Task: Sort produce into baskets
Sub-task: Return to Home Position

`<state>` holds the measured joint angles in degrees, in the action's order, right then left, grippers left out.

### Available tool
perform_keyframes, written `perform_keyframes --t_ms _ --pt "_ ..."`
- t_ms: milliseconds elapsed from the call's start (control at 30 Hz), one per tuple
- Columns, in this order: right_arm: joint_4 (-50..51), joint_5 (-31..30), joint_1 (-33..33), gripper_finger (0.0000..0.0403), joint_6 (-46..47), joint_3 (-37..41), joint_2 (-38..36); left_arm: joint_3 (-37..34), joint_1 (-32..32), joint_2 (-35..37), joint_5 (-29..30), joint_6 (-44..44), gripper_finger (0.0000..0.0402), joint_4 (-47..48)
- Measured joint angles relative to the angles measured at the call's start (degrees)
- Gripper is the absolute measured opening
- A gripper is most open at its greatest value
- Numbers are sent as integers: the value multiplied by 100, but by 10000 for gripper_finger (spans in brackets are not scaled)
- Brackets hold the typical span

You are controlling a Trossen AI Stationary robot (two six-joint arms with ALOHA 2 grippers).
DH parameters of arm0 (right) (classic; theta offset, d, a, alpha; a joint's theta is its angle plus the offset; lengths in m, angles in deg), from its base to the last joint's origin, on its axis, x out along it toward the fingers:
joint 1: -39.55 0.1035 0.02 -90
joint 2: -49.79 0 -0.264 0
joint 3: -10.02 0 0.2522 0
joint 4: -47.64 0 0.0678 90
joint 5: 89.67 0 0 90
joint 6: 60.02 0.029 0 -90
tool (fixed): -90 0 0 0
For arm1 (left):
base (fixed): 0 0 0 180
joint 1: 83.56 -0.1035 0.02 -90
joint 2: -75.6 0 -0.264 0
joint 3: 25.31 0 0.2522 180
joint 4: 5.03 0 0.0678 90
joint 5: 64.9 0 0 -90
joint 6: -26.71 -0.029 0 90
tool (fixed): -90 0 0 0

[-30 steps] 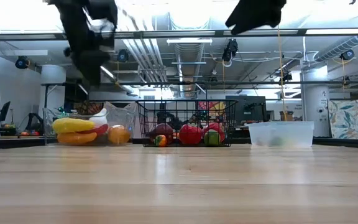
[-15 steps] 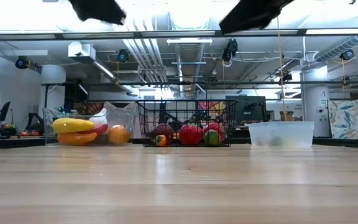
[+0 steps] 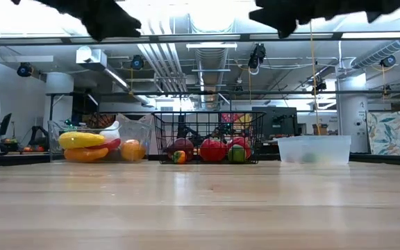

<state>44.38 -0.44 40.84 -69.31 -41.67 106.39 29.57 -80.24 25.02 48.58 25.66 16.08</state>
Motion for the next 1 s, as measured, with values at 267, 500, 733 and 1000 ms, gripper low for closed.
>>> perform_keyframes --t_ms 267,500,733,1000 --pt "-629 241 -312 217 299 1160 -1078 -1325 -834 1280 -938 85 199 -941" --pt "-633 259 -386 217 572 1658 -1946 -1740 -988 2498 -1082 279 199 -656" --pt "-630 274 -382 217 645 2185 -2739 -2084 -988 3823 -1158 435 199 -327" --pt "-1085 272 -386 217 756 2870 -3341 -2812 -988 4846 -1226 587 199 -441"
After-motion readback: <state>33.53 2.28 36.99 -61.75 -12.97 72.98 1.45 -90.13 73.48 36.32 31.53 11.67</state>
